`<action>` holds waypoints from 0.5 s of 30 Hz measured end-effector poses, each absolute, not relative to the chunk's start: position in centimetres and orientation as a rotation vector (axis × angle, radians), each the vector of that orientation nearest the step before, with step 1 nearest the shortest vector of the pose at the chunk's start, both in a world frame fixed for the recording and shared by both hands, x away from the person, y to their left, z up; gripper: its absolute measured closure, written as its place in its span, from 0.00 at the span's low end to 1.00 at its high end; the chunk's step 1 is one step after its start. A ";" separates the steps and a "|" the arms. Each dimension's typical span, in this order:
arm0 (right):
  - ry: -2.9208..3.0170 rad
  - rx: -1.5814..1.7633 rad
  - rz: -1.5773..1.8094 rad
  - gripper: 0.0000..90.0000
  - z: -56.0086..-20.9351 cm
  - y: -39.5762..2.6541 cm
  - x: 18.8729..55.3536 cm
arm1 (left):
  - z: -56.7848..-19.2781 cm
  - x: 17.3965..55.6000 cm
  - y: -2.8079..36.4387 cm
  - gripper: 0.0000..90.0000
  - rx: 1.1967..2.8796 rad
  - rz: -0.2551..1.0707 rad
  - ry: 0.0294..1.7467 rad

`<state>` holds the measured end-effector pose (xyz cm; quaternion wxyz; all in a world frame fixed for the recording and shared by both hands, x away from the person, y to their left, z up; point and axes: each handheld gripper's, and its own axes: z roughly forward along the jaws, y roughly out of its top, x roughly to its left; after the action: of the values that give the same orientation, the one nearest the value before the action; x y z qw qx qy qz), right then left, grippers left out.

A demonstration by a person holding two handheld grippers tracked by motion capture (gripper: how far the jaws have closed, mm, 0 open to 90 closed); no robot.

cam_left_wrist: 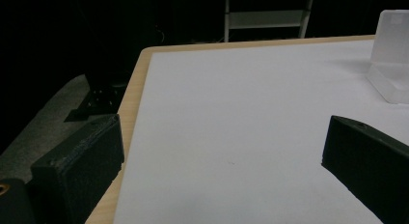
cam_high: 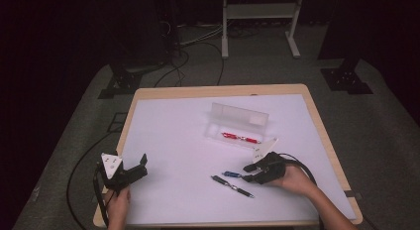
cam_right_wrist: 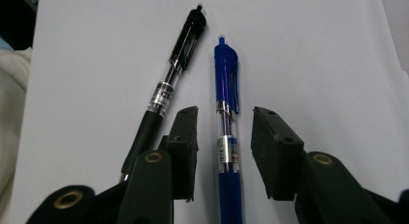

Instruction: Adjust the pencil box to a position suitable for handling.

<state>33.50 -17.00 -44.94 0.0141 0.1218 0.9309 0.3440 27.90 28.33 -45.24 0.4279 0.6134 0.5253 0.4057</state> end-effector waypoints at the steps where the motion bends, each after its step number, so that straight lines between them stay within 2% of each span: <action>1: 2.900 0.379 1.065 0.69 -45.1 -17.0 33.5 | -45.2 27.9 28.3 0.00 1.532 1.012 1.312; 15: 2.908 0.395 1.018 0.75 -46.1 -16.7 33.8 | -45.2 27.9 28.3 0.00 1.528 1.012 1.314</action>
<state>33.78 -16.71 -46.14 0.0178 0.1273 0.9360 0.3276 27.87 28.35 -45.24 0.4289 0.6123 0.5262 0.4054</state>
